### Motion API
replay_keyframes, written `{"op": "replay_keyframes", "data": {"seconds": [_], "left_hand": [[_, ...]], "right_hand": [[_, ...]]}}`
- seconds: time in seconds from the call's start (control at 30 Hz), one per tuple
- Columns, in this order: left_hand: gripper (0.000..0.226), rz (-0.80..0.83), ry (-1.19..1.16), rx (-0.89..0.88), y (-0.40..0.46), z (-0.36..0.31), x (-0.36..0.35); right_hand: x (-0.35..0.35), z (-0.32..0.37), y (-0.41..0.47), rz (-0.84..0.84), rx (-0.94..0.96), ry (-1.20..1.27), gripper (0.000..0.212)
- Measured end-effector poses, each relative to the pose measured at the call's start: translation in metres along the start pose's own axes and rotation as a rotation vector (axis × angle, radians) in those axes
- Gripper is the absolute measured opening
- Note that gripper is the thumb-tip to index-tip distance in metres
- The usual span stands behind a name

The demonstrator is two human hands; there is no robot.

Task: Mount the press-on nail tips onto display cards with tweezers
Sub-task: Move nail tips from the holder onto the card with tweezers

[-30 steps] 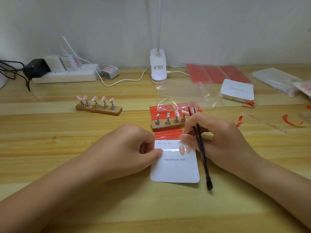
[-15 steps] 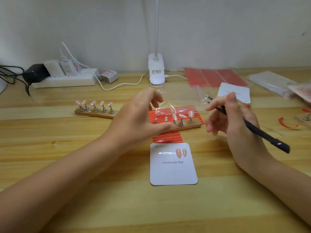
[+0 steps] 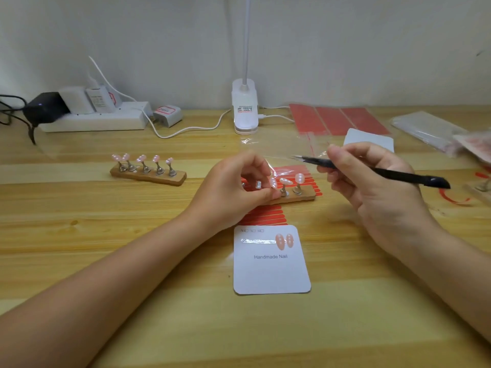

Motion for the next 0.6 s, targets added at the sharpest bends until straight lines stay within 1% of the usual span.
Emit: {"op": "replay_keyframes", "data": {"seconds": [0.07,0.2,0.3,0.47,0.53,0.6], "left_hand": [[0.029,0.004,-0.002,0.002,0.000,0.001,0.000],[0.026,0.020,-0.040,0.029,0.000,0.004,0.000],[0.026,0.024,-0.064,0.036,0.000,0.005,0.000],[0.028,0.029,-0.060,0.032,-0.001,0.005,-0.002],[0.028,0.031,-0.046,0.021,0.000,0.004,-0.002],[0.028,0.032,-0.045,0.015,0.000,0.003,-0.002]], "right_hand": [[0.001,0.001,0.004,0.018,-0.023,0.017,0.022],[-0.002,0.007,0.016,0.122,0.009,-0.052,0.021],[-0.004,0.007,0.030,0.196,-0.017,-0.133,0.027],[-0.010,0.004,0.051,0.350,-0.101,-0.362,0.032],[-0.013,0.001,0.057,0.416,-0.141,-0.398,0.033],[-0.018,-0.002,0.060,0.478,-0.192,-0.385,0.033]]}}
Point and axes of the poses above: each hand's wrist, its own y-axis towards the middle knuckle, its own x-axis out of the back of the hand, z = x × y, the point moved 6 cm from there along y, towards the middle knuckle, and after that the axes turned 1 degree about -y, right-handed, at the moved point
